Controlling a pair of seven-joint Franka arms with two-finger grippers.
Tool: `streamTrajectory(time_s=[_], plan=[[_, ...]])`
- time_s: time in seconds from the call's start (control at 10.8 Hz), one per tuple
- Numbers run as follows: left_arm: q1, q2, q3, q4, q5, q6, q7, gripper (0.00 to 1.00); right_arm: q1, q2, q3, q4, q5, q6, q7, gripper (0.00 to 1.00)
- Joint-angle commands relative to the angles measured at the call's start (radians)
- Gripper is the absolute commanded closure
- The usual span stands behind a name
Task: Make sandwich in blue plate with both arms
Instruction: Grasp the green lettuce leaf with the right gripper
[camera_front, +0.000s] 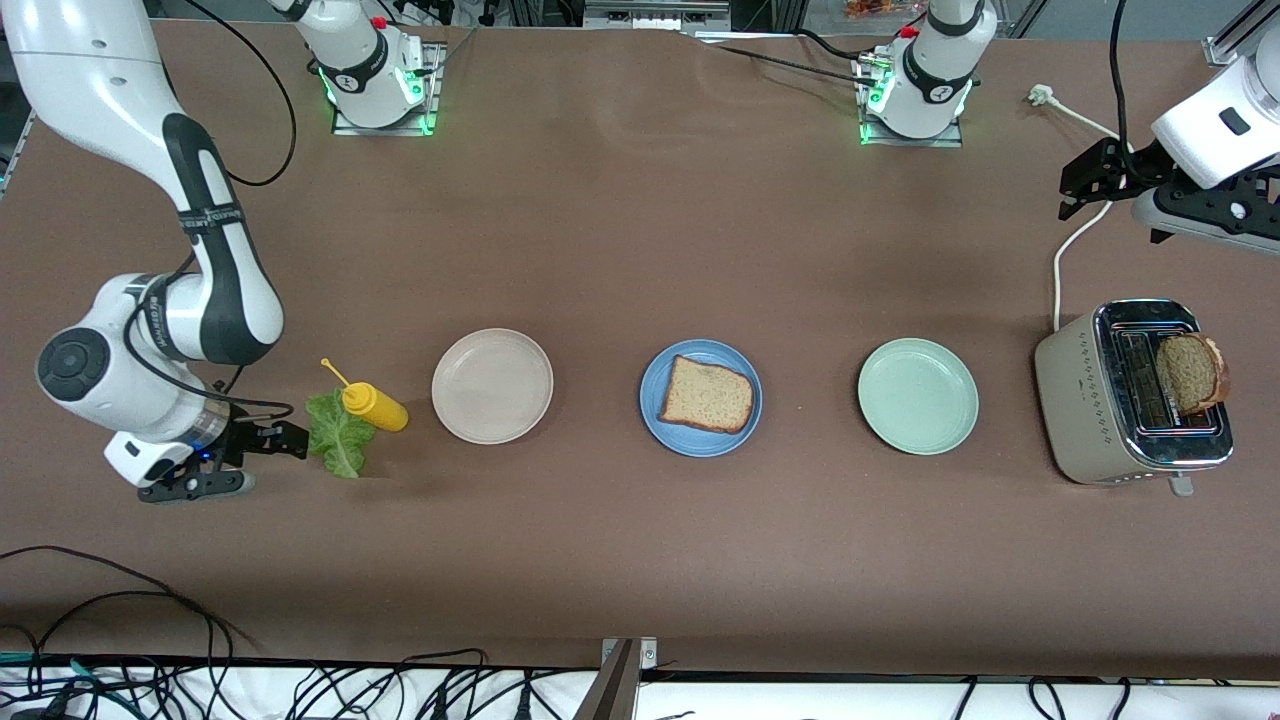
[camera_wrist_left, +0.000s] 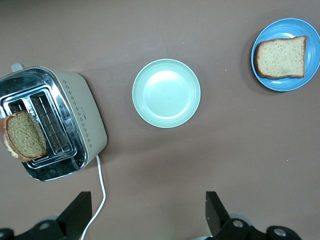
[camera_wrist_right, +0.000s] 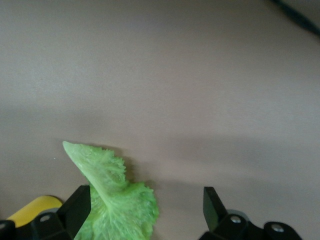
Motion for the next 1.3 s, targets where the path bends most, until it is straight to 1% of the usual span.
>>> streamTrajectory(time_s=[0.0, 0.28, 0.56, 0.93, 1.11, 1.21], plan=[[-0.009, -0.003, 0.008, -0.003, -0.020, 0.001, 0.012, 0.00, -0.002, 0.045, 0.039, 0.015, -0.006, 0.039, -0.010, 0.00], [-0.007, -0.003, 0.011, -0.004, -0.021, -0.003, 0.013, 0.00, -0.004, 0.070, 0.062, 0.015, -0.006, 0.068, -0.010, 0.00], [-0.007, -0.003, 0.011, -0.004, -0.021, -0.020, 0.013, 0.00, -0.002, 0.093, 0.065, 0.012, -0.007, 0.099, -0.010, 0.00], [-0.007, -0.003, 0.011, -0.003, -0.021, -0.022, 0.014, 0.00, -0.002, 0.105, 0.071, 0.012, -0.007, 0.107, -0.018, 0.00], [-0.007, -0.002, 0.011, -0.003, -0.021, -0.022, 0.014, 0.00, -0.002, 0.120, 0.071, -0.011, -0.007, 0.160, -0.021, 0.00], [-0.007, -0.002, 0.012, -0.003, -0.021, -0.022, 0.014, 0.00, -0.002, 0.123, 0.071, -0.029, -0.007, 0.195, -0.045, 0.02]])
